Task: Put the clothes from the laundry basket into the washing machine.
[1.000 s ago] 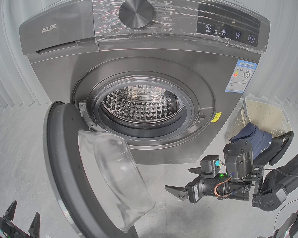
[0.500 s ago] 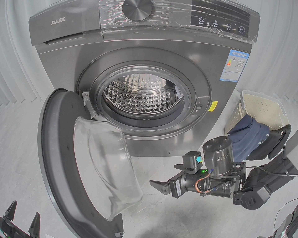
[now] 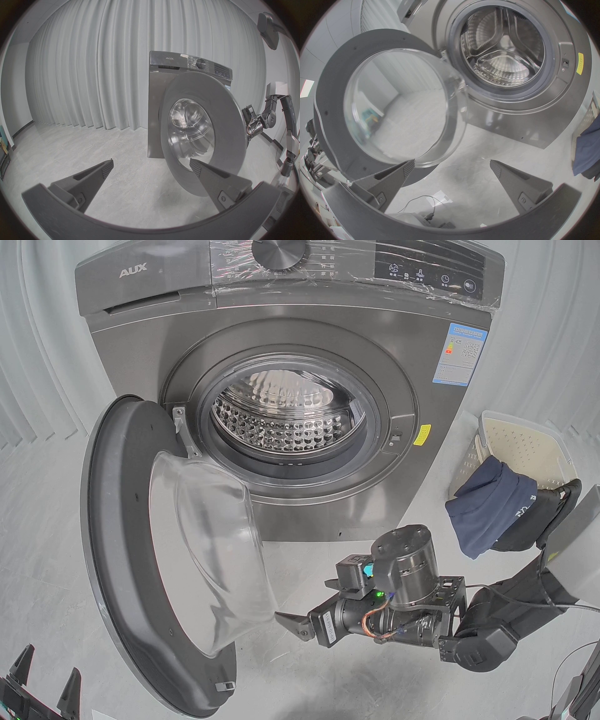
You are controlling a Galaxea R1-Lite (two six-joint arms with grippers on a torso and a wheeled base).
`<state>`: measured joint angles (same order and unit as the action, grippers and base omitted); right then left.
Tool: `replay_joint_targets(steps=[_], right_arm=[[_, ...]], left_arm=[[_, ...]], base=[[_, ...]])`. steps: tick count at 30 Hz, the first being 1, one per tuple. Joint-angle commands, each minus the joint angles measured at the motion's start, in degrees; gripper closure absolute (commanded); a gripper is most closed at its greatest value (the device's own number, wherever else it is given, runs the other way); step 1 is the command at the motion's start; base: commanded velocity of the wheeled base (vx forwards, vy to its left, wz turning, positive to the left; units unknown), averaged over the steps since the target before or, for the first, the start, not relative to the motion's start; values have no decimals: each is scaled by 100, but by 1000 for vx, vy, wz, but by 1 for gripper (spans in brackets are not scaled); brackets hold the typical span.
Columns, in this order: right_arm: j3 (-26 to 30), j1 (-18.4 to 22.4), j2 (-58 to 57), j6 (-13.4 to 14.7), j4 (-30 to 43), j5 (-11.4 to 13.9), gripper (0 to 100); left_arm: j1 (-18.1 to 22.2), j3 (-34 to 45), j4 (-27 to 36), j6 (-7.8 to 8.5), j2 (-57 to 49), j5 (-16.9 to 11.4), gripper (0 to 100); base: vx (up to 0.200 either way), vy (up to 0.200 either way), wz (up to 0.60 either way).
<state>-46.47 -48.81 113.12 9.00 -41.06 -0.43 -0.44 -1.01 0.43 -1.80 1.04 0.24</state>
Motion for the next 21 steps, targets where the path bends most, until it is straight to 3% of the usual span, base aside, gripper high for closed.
replay_joint_targets(steps=[1, 8, 11, 15, 21], right_arm=[[-73, -199, 26, 129, 1, -1, 0], [-213, -76, 35, 190, 10, -19, 0], [-398, 100, 237, 173, 1, -230, 0], [-662, 284, 395, 164, 19, -318, 0], [-855, 223, 598, 173, 19, -318, 0]], left_arm=[[0, 84, 1, -4, -60, 2, 0], [0, 84, 1, -4, -68, 2, 0], [0, 84, 1, -4, -68, 2, 0], [0, 84, 1, -4, -68, 2, 0], [0, 84, 1, -4, -68, 2, 0]], base=[[0, 0, 0], [0, 0, 0], [0, 0, 0], [0, 0, 0], [0, 0, 0]])
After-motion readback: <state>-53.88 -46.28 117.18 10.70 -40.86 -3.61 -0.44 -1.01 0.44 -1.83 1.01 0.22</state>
